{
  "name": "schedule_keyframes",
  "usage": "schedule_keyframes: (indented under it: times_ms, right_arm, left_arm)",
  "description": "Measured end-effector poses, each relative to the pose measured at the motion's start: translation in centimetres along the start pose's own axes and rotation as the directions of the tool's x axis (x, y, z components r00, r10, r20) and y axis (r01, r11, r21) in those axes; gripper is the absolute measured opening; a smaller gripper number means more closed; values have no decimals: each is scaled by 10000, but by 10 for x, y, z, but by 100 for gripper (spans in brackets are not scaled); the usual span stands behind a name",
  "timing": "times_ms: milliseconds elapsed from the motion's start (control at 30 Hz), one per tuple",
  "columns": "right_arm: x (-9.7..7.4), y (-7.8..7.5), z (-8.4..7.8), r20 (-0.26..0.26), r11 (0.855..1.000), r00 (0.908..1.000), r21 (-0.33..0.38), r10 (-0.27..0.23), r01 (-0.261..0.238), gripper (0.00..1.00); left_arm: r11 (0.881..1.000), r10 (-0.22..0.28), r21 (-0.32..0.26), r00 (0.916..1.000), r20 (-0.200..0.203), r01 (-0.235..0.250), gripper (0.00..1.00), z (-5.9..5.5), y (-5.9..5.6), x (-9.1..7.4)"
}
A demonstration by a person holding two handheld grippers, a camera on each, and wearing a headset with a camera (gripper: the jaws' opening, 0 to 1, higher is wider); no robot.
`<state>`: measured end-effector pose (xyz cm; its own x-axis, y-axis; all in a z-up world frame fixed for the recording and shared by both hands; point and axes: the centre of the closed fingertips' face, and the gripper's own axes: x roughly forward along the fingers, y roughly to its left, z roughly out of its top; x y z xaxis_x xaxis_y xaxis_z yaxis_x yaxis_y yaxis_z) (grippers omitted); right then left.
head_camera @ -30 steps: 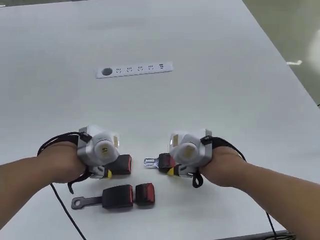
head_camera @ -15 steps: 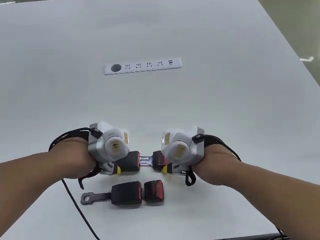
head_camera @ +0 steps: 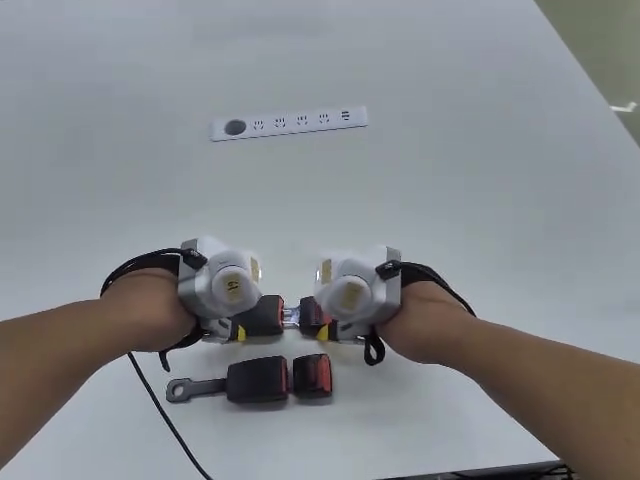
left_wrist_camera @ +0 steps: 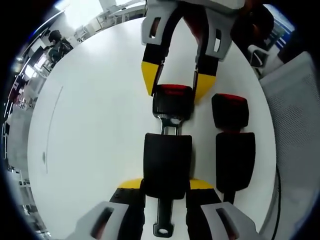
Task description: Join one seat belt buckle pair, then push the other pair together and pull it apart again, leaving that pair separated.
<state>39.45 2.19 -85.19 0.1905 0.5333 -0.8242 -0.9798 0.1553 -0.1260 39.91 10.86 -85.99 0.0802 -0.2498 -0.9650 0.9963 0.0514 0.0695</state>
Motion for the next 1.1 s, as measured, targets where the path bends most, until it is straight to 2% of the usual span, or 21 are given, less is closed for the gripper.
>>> schedule_keyframes:
  times_ms: [267, 433, 500, 1100]
  right_arm:
    - [3, -1, 3, -143, 10000, 9999, -24, 50, -50, 28]
    - [8, 1, 12, -45, 9999, 10000, 120, 83, -82, 28]
    - [9, 1, 14, -142, 10000, 9999, -1, 65, -65, 28]
    - [7, 1, 11, 128, 9999, 9999, -104, 61, -59, 29]
  left_arm:
    - [9998, -42, -212, 10000, -49, 41, 31, -1, 0, 1]
    - [9999, -117, -22, 9999, 109, 117, 30, 0, 0, 1]
    - [9999, -144, 26, 9999, 52, 144, 30, 0, -1, 1]
    - [9999, -115, -65, 9998, -143, 114, 31, -1, 0, 1]
